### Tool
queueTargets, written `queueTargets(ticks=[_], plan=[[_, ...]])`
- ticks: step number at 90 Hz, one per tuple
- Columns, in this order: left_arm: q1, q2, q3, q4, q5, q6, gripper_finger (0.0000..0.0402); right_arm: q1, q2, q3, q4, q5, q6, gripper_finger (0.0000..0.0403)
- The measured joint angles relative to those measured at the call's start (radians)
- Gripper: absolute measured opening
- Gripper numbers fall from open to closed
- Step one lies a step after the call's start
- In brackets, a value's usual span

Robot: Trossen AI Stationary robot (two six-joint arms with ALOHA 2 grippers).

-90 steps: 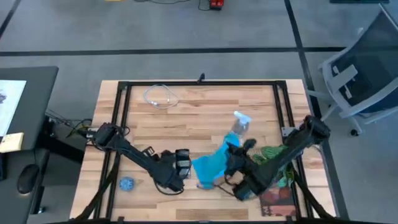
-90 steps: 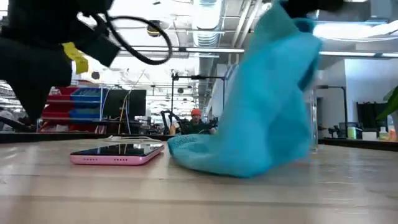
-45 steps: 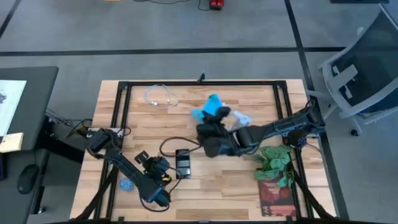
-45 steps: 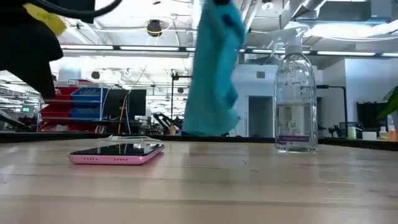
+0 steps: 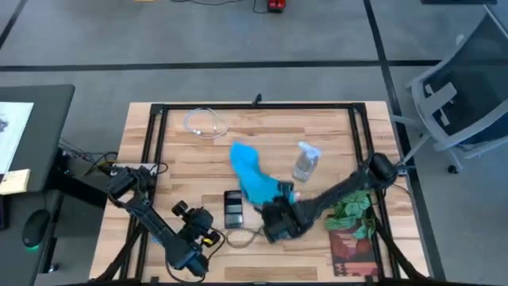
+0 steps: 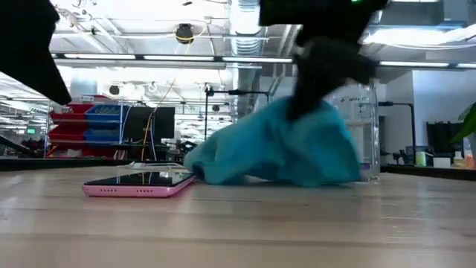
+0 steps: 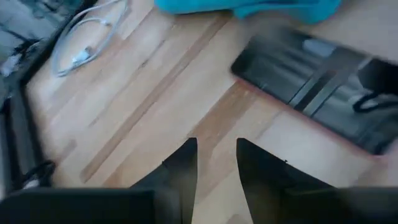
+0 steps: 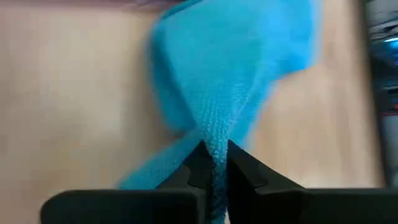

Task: Apply microfiber cloth
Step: Return to Home Position

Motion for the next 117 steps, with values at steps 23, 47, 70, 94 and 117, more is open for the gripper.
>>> queueTargets(ticks=[23,47,70,94,117], plan=[[-0.004,-0.050,0.000,0.210,-0.075,0.128,0.0088,0.084,-0.040,0.000,0.002,-0.189,-0.017,0.0174],[-0.025,-0.209,-0.001,0.225,-0.281,0.186,0.0088,0.150,-0.299,-0.068,-0.012,-0.175,-0.044,0.0253],[-0.045,-0.465,-0.156,0.300,-0.344,0.259,0.0088,0.267,-0.778,-0.434,0.124,-0.081,0.133,0.0203],[0.020,-0.871,-0.661,0.956,-0.261,0.537,0.0088,0.234,-1.289,-0.891,0.485,-0.164,0.140,0.0094],[0.319,-1.110,-1.057,1.825,0.088,1.129,0.0088,-0.075,-1.578,-1.208,0.875,-0.521,0.016,0.0005]])
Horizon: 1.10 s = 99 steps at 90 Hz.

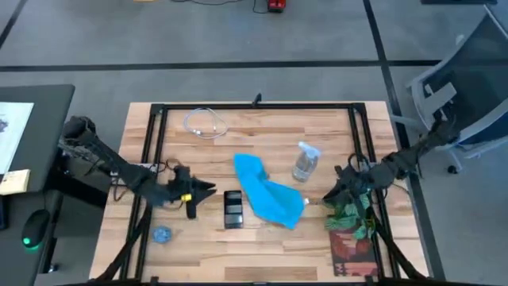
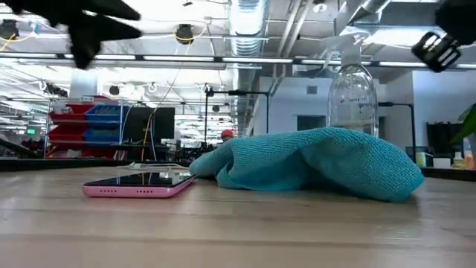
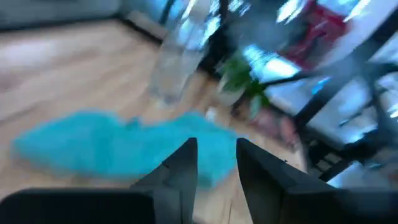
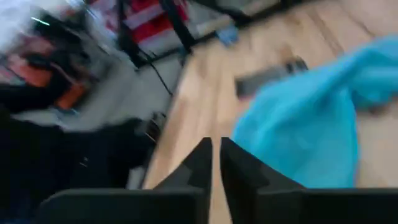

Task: Apply microfiber cloth
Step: Return to Home Position

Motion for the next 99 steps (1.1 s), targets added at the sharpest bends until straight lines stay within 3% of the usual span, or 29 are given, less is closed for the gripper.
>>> queueTargets(ticks=[8,22,38,61,85,99], plan=[[0.094,-0.043,-0.065,0.108,0.091,0.064,0.0088,-0.143,-0.018,-0.068,0.120,-0.147,-0.035,0.0006],[0.167,-0.166,-0.115,0.031,0.173,0.134,0.0088,-0.337,-0.023,-0.150,0.327,-0.388,-0.107,0.0001],[0.151,-0.417,-0.163,-0.148,0.172,0.210,0.0088,-0.449,-0.071,-0.196,0.343,-0.408,-0.156,0.0000],[0.147,-0.868,-0.219,-0.435,0.160,0.265,0.0088,-0.499,-0.231,-0.277,0.340,-0.418,-0.164,0.0000],[0.156,-0.863,-0.228,-0.489,0.247,0.300,0.0088,-0.529,-0.375,-0.305,0.268,-0.464,-0.138,0.0000],[0.186,-0.865,-0.307,-0.287,0.365,0.384,0.0079,-0.529,-0.413,-0.305,0.240,-0.496,-0.122,0.0000]])
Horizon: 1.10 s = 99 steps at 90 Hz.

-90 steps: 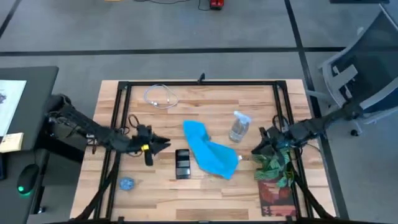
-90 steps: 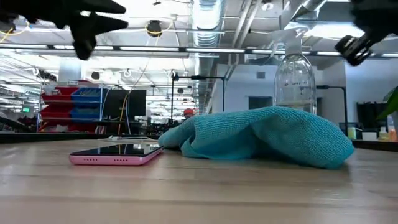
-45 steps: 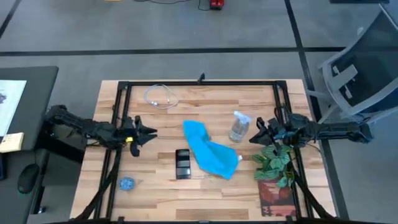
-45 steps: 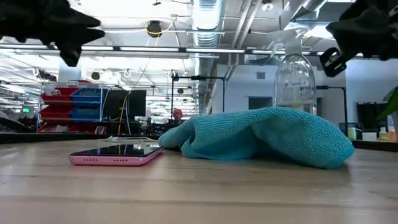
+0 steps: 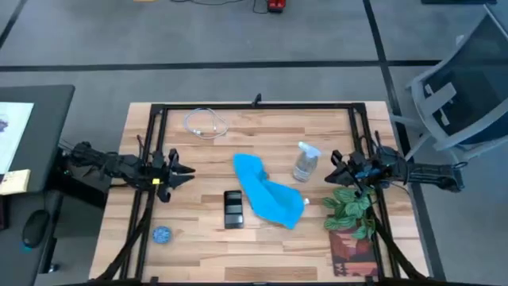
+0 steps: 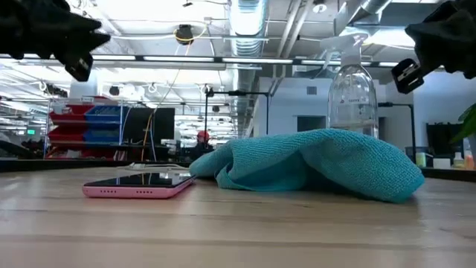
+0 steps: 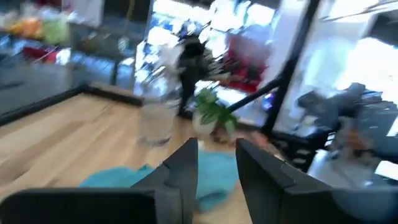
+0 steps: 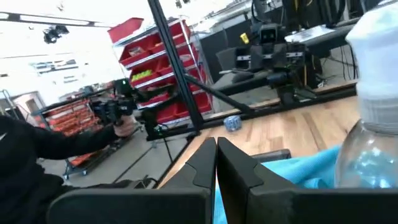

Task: Apply microfiber cloth
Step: Return to Home Position

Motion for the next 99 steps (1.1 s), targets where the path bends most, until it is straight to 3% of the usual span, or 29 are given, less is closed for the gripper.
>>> queueTargets(ticks=[9,23,36,99], plan=[[0.046,0.005,-0.041,0.036,0.098,0.026,0.0067,0.000,-0.003,0.000,-0.020,-0.003,0.001,0.0000],[0.115,0.003,-0.042,-0.025,0.148,0.045,0.0050,-0.011,-0.002,-0.001,-0.026,0.002,-0.002,0.0000],[0.125,0.004,-0.042,-0.030,0.144,0.114,0.0043,-0.011,-0.001,-0.001,-0.047,0.002,0.008,0.0000],[0.125,0.004,-0.041,-0.041,0.137,0.101,0.0043,-0.011,-0.001,-0.002,-0.100,0.006,0.010,0.0000]])
